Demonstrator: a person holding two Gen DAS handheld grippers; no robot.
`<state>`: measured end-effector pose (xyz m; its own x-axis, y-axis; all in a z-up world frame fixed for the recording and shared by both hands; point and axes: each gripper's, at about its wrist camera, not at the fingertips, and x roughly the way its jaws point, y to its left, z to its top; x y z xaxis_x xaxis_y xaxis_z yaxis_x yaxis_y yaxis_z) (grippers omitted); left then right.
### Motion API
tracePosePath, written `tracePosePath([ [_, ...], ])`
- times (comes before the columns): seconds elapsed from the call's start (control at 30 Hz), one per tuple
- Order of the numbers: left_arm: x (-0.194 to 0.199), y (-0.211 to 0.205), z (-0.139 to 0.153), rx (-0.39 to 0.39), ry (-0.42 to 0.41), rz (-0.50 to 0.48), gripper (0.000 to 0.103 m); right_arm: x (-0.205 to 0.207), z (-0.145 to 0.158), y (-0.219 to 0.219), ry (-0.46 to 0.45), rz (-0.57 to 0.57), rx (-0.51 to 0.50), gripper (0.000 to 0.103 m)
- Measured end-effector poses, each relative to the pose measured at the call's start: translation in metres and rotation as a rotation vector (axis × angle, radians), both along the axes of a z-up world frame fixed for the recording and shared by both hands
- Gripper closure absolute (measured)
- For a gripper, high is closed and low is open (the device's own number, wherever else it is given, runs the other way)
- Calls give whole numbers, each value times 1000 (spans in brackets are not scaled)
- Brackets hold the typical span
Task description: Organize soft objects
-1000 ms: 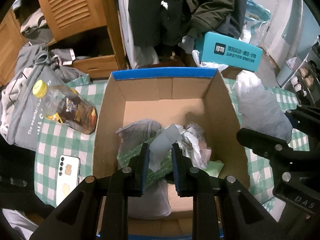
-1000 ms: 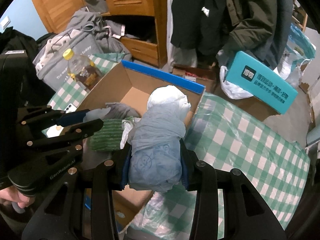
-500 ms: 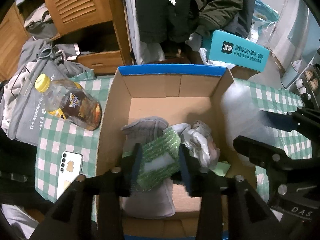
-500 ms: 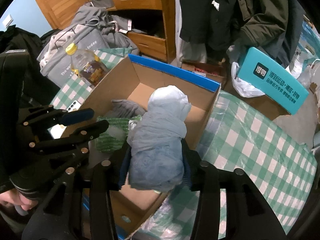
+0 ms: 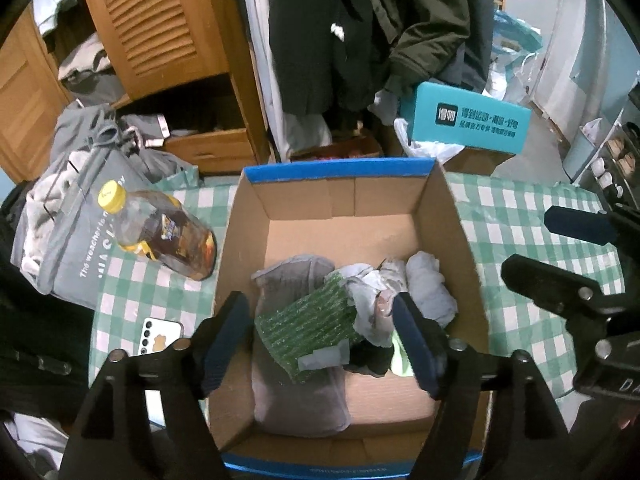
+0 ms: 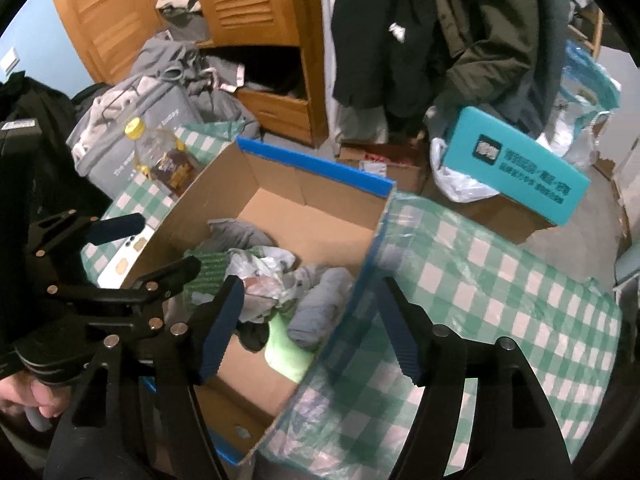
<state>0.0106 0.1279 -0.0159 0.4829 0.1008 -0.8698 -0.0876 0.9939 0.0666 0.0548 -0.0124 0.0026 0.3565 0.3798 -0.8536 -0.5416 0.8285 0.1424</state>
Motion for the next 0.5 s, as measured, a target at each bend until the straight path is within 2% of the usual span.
tracePosePath([
  [0.2, -6, -11, 16, -5, -27, -12, 21, -6, 16, -23, -22, -47, 20, 33],
  [0.27, -8, -17, 22, 8, -41, -19, 11, -9, 21, -33, -28, -68, 27, 33],
  [0.5, -16, -41, 36, 25, -55, -69, 10, -18, 33, -66, -45, -134, 34, 33],
])
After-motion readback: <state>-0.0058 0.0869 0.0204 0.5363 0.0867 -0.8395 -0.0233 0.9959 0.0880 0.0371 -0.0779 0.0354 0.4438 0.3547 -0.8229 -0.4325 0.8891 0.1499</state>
